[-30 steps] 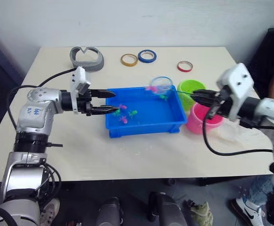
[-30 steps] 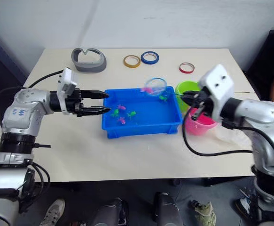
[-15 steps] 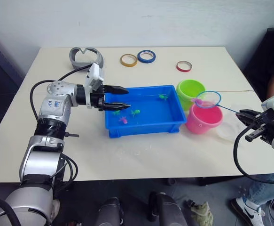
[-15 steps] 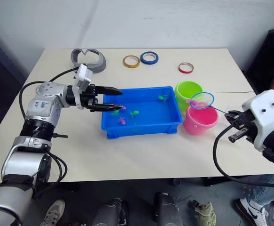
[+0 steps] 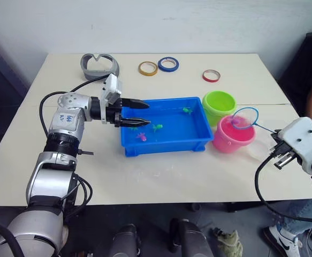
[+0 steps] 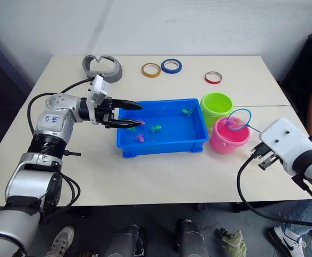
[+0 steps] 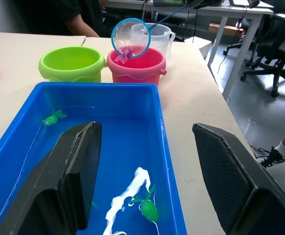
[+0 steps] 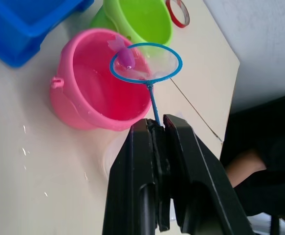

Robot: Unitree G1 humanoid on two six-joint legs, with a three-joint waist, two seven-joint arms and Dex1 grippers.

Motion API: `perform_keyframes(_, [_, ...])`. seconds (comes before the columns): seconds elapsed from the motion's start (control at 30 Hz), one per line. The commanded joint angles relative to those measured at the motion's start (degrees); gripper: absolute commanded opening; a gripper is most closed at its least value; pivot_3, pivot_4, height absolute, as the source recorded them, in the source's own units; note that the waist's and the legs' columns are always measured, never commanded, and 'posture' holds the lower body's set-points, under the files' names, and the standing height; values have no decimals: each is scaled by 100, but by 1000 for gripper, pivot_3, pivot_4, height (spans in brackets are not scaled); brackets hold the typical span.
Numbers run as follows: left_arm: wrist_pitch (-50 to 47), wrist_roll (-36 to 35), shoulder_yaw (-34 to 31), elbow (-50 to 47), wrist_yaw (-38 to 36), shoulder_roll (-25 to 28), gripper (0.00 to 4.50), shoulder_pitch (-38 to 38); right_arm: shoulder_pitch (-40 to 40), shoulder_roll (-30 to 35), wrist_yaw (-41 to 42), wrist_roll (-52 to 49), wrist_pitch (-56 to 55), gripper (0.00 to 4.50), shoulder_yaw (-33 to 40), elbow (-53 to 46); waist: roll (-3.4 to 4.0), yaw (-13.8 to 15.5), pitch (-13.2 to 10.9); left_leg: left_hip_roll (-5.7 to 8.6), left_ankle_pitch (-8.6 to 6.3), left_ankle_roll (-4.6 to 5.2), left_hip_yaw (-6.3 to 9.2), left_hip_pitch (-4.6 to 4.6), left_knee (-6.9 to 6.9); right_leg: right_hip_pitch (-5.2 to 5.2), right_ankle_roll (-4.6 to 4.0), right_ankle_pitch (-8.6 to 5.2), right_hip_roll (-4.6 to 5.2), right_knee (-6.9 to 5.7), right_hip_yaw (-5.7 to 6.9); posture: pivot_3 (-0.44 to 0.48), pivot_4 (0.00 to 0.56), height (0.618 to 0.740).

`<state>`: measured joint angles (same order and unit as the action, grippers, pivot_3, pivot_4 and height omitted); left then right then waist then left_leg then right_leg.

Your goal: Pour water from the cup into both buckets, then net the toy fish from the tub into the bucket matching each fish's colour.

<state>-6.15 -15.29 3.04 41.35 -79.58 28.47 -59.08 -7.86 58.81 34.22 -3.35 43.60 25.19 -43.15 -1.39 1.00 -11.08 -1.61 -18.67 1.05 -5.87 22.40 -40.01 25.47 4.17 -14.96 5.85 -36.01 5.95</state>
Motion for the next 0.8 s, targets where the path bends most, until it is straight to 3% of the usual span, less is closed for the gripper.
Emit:
perform_keyframes(0.03, [99,17,-84,-36,-19,24,3284,-182,-279,330,-105,800,-736,0,-165,-47,0,15,0,0,0,0,0,0,0,0,0,0,-1,1,0,0,150,713])
perform_keyframes(0.33, [169,34,-73,4,-36,-16,3284,-210,-1017,736,-163,2700,-2421,0,-148,421,0,38,0,-1,1,-2,-1,1,-3,-2,2,1,-6,2,0,0,150,713])
perform_keyframes(0.8, [441,128,-83,44,47,-13,3284,-189,-1057,429,-218,4093,-3846,0,-10,834,0,33,0,-3,4,-6,-1,0,-4,-2,2,1,-11,1,-1,0,150,713])
